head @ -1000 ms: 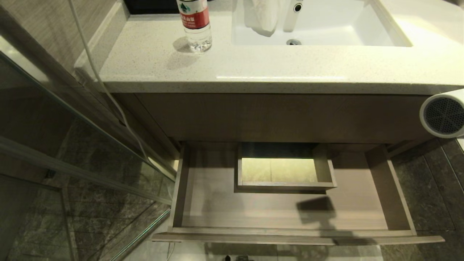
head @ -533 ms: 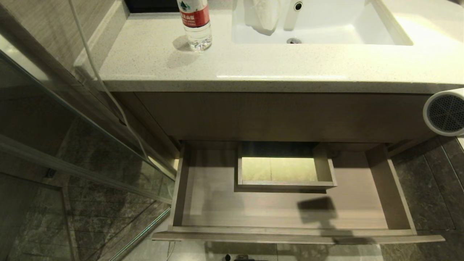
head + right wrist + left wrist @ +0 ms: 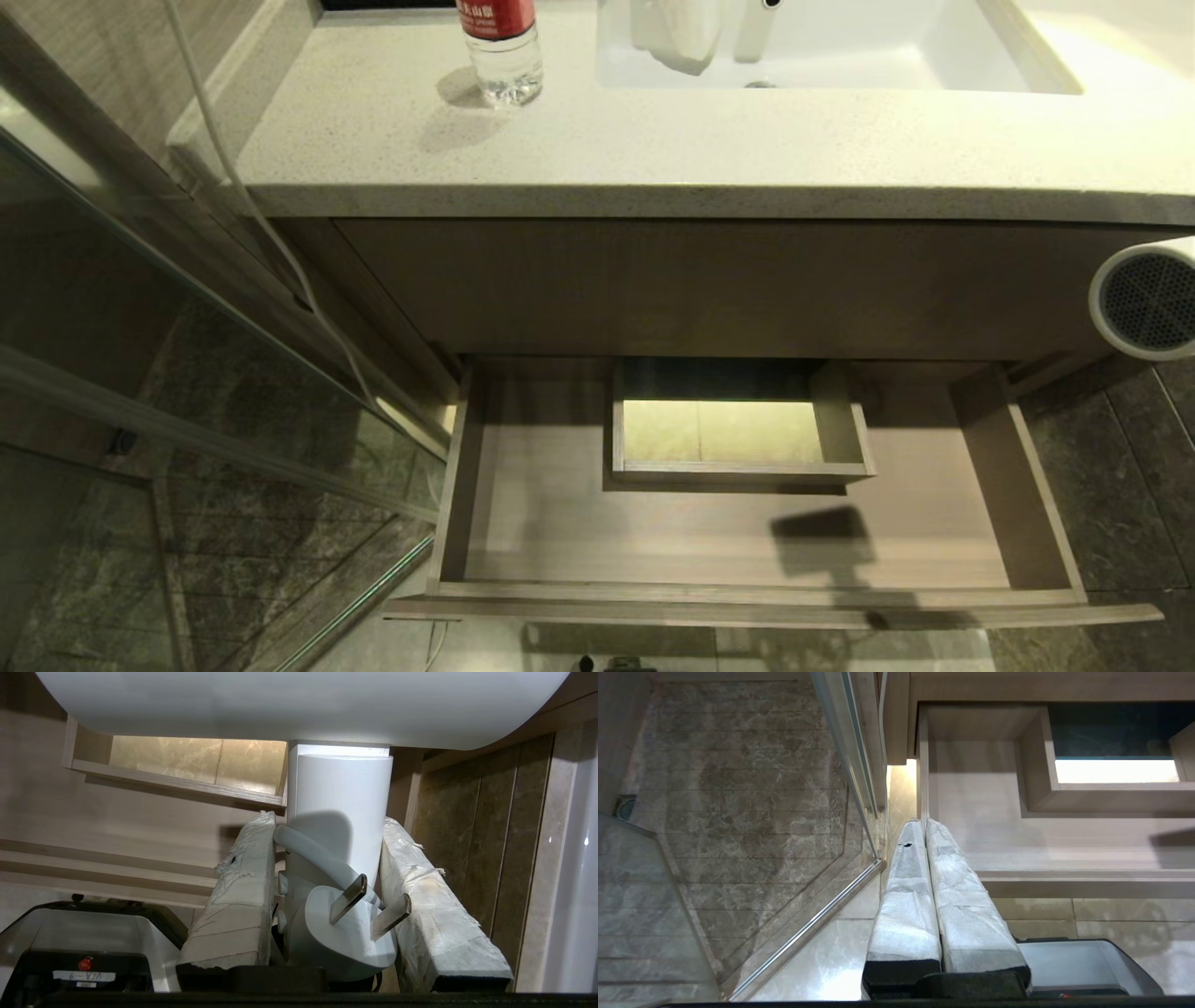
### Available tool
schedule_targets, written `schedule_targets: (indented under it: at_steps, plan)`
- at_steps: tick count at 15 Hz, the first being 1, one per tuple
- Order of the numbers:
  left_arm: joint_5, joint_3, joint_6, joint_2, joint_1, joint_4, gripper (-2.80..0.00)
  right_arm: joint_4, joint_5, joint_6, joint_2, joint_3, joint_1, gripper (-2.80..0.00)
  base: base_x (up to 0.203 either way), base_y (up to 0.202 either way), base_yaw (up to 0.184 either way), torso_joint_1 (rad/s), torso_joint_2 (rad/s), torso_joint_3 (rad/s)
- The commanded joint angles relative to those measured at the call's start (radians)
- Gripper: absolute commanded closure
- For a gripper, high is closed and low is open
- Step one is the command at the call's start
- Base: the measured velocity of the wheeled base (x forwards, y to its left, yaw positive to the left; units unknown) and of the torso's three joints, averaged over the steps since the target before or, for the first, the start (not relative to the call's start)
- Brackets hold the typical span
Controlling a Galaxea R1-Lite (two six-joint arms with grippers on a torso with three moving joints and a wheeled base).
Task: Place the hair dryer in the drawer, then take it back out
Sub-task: Put it into the drawer
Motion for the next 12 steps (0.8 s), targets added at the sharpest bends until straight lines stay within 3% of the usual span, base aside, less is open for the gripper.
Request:
schedule_targets:
  at_steps: [1,12]
  plan:
    - [0.0,0.0,0.0,0.0,0.0,0.001,0.0,0.001,0.001,-0.002,-0.01,0.011,0.0,0.0,0.0,0.0,0.0,-0.261,0.53,0.258]
    - [0.0,0.0,0.0,0.0,0.0,0.001,0.0,-0.025,0.001,-0.002,-0.039,0.063,0.0,0.0,0.0,0.0,0.0,-0.263,0.53,0.268]
